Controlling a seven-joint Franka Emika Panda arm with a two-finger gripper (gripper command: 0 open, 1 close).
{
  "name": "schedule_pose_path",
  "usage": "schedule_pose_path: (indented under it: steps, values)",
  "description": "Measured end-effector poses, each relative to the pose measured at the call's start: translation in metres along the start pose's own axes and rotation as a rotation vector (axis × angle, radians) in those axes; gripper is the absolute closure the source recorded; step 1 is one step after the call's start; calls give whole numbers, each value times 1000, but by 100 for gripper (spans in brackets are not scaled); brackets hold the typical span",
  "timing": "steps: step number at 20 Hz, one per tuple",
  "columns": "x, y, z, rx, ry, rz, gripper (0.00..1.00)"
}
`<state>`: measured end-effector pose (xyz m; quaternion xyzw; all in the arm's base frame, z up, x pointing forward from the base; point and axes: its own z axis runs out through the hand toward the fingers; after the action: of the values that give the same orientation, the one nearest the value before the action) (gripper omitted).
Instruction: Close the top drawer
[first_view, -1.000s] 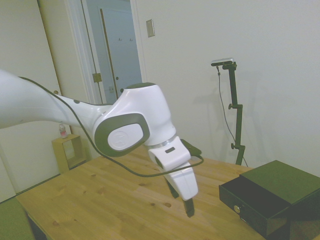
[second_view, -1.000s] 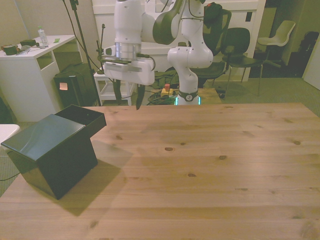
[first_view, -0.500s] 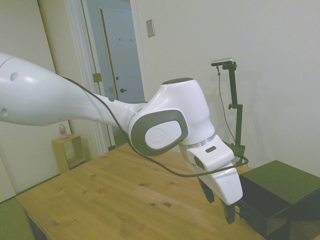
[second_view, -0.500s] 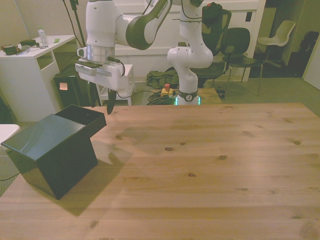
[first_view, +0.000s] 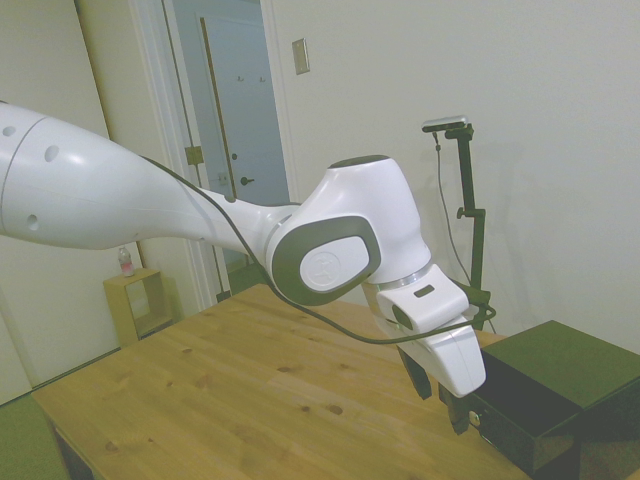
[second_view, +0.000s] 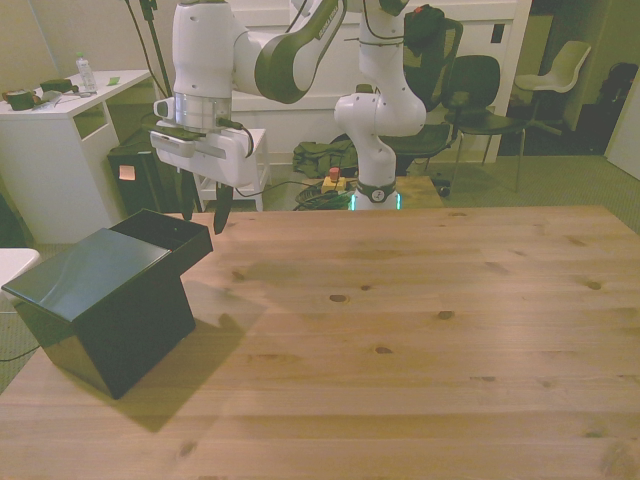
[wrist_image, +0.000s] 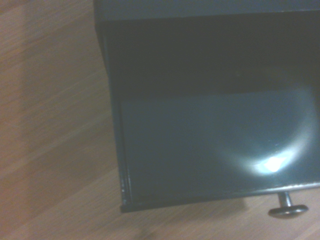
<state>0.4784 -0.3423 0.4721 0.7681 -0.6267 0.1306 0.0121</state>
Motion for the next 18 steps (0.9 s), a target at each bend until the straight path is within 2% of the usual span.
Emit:
schedule_pose_path:
  steps: [18]
  values:
    - [2, -26, 8, -14, -1, -24, 100]
